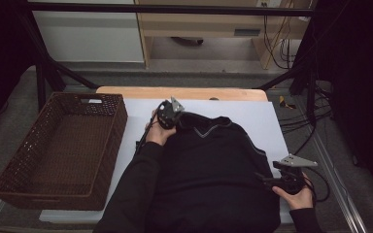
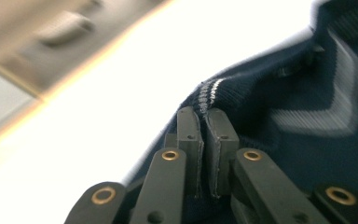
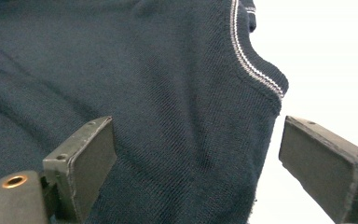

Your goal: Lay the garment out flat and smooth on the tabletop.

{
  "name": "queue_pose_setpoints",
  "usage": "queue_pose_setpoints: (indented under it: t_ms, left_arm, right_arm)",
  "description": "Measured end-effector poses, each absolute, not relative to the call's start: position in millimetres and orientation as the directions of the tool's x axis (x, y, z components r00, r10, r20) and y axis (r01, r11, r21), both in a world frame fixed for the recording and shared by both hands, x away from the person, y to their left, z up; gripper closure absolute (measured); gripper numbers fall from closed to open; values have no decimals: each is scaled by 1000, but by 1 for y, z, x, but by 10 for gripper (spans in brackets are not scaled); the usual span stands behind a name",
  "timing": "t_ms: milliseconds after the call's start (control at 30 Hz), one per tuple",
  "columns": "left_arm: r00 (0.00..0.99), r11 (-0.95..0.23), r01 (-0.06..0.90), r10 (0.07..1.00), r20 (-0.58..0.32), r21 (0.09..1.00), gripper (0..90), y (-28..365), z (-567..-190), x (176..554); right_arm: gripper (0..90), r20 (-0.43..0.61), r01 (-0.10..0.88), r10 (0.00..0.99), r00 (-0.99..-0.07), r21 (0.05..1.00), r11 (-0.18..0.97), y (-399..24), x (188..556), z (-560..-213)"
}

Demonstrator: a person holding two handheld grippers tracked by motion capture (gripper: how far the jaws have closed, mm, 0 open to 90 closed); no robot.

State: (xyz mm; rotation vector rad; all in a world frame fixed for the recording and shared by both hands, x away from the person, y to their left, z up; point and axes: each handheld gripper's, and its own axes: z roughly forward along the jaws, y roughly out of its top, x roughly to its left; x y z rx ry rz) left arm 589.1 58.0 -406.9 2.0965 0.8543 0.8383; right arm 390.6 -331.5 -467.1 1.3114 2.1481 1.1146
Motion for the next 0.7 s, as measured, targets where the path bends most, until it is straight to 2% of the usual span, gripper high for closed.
queue_pose_setpoints:
  t_ms: [33,100,167,300,367,467,600,700]
  left_arm:
    - [530,-497,312,798,286,809,801,59,-402,594]
    - [481,-428,339,844,237,838,589,63,-398,600]
    - [477,-395,389,859,185,832,535,67,-397,598]
    - [524,-348,477,850,56,807,335,77,-403,583]
    - [555,-340,503,832,4,794,293,82,-407,572]
    - [583,-353,508,812,-12,785,206,89,-412,554]
    - [608,-348,510,793,-44,787,101,99,-417,527]
    - [611,-343,483,791,-30,806,79,107,-420,508]
  right_arm:
    - [117,75,560,869,-489,791,246,-331,390,-467]
    - [117,71,557,870,-488,792,248,-331,389,-467]
    - [117,76,557,868,-491,793,246,-331,388,-467]
    - [117,74,554,868,-491,795,246,-332,389,-467]
    - [117,73,556,869,-489,794,246,-333,388,-467]
    - [126,79,554,873,-482,799,234,-333,388,-465]
    - [187,80,557,876,-475,798,230,-335,387,-465]
    - [243,78,555,872,-483,798,236,-336,387,-465]
